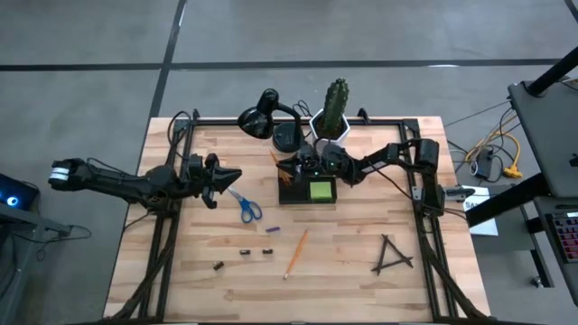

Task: Pick and place office supplies into organizer
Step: Put the yellow pencil into the desk organizer

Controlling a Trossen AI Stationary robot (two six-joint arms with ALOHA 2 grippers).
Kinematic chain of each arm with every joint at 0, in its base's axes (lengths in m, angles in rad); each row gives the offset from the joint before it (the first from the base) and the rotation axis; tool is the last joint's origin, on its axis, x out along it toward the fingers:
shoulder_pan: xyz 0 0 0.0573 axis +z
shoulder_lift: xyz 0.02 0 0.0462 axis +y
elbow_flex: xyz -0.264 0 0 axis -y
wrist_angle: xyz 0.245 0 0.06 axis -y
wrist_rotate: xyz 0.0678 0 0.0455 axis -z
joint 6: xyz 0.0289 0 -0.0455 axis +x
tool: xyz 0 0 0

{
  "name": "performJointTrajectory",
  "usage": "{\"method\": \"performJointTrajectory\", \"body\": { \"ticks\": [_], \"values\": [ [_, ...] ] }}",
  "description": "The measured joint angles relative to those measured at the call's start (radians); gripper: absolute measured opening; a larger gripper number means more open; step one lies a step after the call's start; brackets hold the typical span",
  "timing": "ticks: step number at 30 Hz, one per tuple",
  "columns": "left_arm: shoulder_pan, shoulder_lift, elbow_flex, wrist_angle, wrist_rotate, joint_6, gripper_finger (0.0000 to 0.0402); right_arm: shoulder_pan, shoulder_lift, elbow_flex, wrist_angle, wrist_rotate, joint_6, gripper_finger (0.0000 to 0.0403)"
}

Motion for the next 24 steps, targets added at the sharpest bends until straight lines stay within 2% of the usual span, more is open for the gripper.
{"method": "performJointTrajectory", "body": {
  "ticks": [7, 16, 24],
  "values": [
    [0.0, 0.006, 0.0, -0.001, -0.003, 0.0, 0.0024, 0.0, 0.003, -0.002, -0.021, 0.019, -0.007, 0.0018],
    [0.0, 0.007, 0.0, 0.0, -0.004, 0.0, 0.0024, -0.001, 0.097, 0.012, 0.116, 0.016, 0.064, 0.0018],
    [0.0, 0.004, 0.0, 0.0, -0.004, 0.0, 0.0024, -0.002, 0.092, 0.012, 0.104, 0.002, 0.065, 0.0018]
  ]
}}
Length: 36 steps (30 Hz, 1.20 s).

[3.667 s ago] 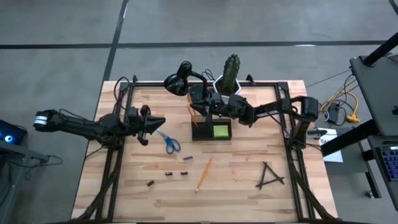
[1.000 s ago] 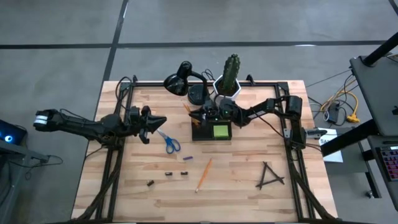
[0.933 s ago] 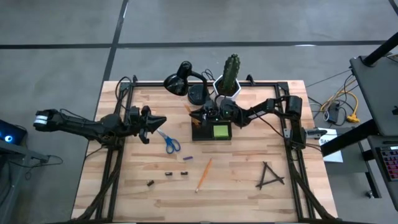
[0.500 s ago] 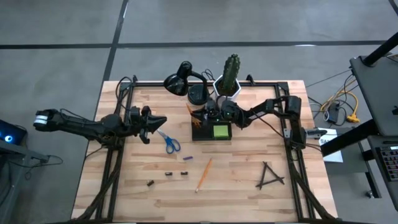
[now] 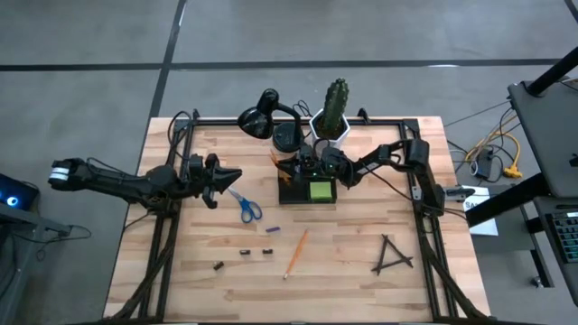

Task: Pick and place office supplies into organizer
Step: Put the yellow pencil into the desk organizer

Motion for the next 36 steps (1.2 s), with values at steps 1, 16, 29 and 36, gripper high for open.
{"method": "performJointTrajectory", "body": {
  "ticks": [1, 16, 29, 36],
  "values": [
    [0.0, 0.001, 0.0, 0.0, 0.0, 0.0, 0.0024, 0.0, 0.0, 0.0, -0.003, -0.008, 0.0, 0.0018],
    [0.0, 0.002, 0.0, 0.0, 0.0, 0.0, 0.0024, 0.0, -0.023, 0.006, -0.076, -0.06, -0.018, 0.0018],
    [0.0, 0.001, 0.0, 0.0, 0.0, 0.0, 0.0024, 0.002, -0.074, 0.002, -0.157, -0.087, -0.046, 0.0018],
    [0.0, 0.002, 0.0, 0.0, 0.0, 0.0, 0.0024, 0.002, -0.081, 0.002, -0.153, -0.122, -0.042, 0.0018]
  ]
}}
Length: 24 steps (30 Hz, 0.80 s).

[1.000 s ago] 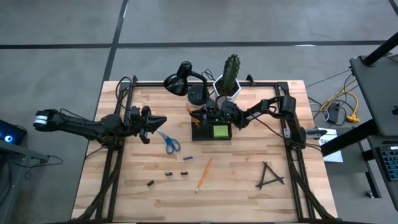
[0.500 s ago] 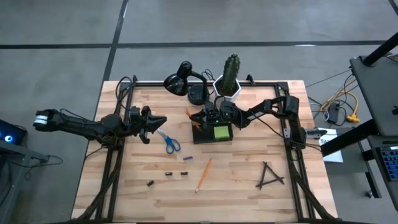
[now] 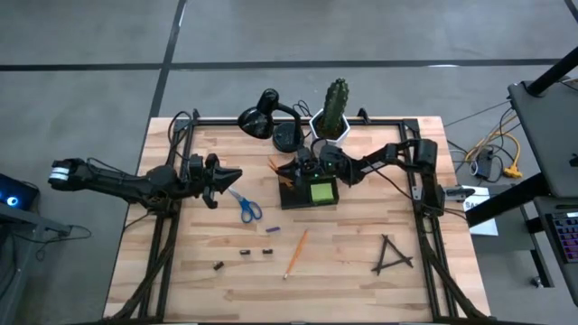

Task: Pick and place office supplies into organizer
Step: Put the yellow pencil into the desk organizer

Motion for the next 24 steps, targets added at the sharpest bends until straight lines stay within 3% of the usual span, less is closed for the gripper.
{"method": "performJointTrajectory", "body": {
  "ticks": [9, 24],
  "values": [
    [0.0, 0.0, 0.0, 0.0, 0.0, 0.0, 0.0024, 0.0, -0.043, 0.002, -0.085, -0.063, -0.044, 0.0018],
    [0.0, 0.0, 0.0, 0.0, 0.0, 0.0, 0.0024, -0.001, -0.049, 0.002, -0.19, -0.066, -0.14, 0.0018]
  ]
}}
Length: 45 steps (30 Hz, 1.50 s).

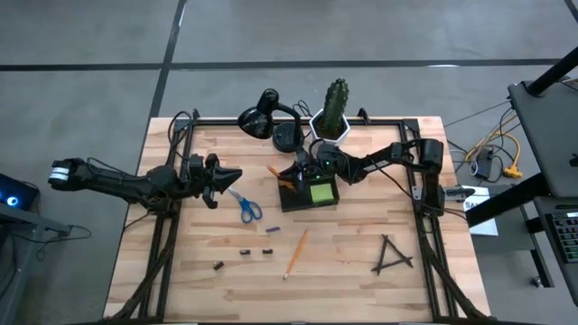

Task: Pick and place office supplies into organizer
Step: Put the yellow pencil into the desk organizer, then put the black pen into the desk organizer

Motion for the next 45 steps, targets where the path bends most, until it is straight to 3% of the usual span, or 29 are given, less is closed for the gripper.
{"method": "performJointTrajectory", "body": {
  "ticks": [6, 19, 26, 38, 45],
  "values": [
    [0.0, 0.0, 0.0, 0.0, 0.0, 0.0, 0.0024, 0.0, 0.0, 0.001, -0.009, -0.004, -0.018, 0.002],
    [0.0, 0.0, 0.0, 0.0, 0.0, 0.0, 0.0024, 0.0, -0.005, 0.001, -0.014, -0.006, 0.0, 0.008],
    [0.0, 0.0, 0.0, 0.0, 0.0, 0.0, 0.0024, 0.0, -0.022, -0.001, -0.019, -0.006, 0.01, 0.0092],
    [0.0, 0.0, 0.0, 0.0, -0.002, 0.001, 0.0024, -0.001, -0.228, -0.001, -0.028, -0.007, 0.027, 0.0082],
    [0.0, -0.001, 0.0, 0.0, -0.004, 0.0, 0.0024, 0.028, -0.392, 0.0, -0.244, -0.007, 0.016, 0.0093]
  ]
}}
